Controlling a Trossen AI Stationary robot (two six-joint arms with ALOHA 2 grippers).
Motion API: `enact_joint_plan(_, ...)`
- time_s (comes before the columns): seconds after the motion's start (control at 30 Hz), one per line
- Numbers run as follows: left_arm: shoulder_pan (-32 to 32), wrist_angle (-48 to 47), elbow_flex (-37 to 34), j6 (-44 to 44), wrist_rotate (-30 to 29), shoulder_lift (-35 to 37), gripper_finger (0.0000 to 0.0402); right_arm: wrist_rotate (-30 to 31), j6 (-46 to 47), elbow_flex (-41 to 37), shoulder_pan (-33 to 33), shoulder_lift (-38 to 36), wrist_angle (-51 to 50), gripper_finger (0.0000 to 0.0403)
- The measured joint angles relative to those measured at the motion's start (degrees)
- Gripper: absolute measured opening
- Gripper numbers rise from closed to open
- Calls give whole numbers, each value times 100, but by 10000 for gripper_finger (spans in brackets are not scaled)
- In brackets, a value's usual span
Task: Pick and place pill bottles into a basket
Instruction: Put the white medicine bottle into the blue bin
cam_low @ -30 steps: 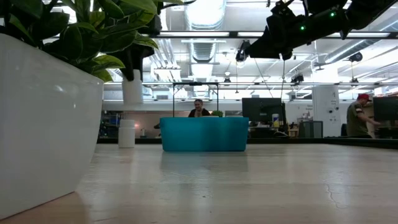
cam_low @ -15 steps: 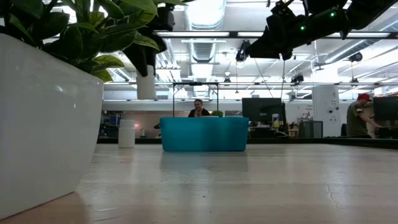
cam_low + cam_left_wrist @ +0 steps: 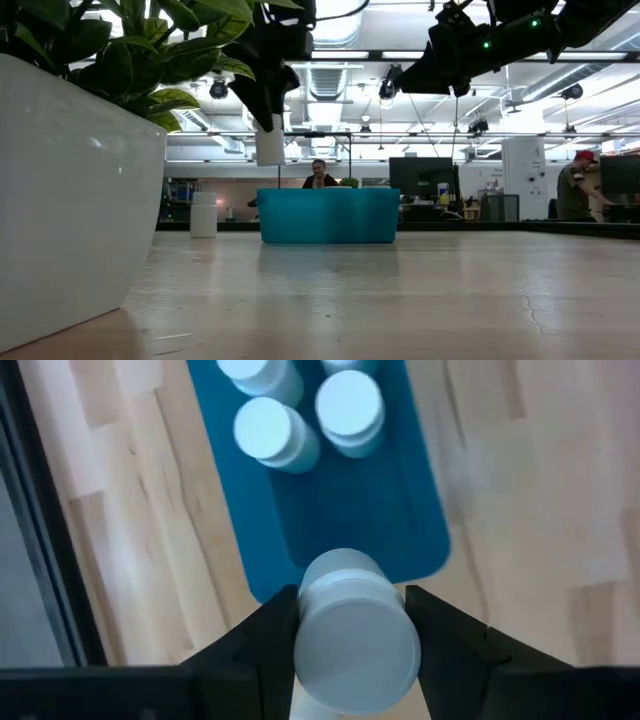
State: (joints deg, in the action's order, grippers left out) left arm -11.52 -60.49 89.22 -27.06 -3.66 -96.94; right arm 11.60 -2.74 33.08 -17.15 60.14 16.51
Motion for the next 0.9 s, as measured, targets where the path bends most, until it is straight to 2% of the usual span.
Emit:
enact_joint_plan(0.43,-504,610,46,-399,259,-627,145,-2,-16,0,0,0,-2,224)
enact_joint_plan(0.9,-562,1093,-27,-393,423,-1121,145,-4,-20,0,1,0,-4,224)
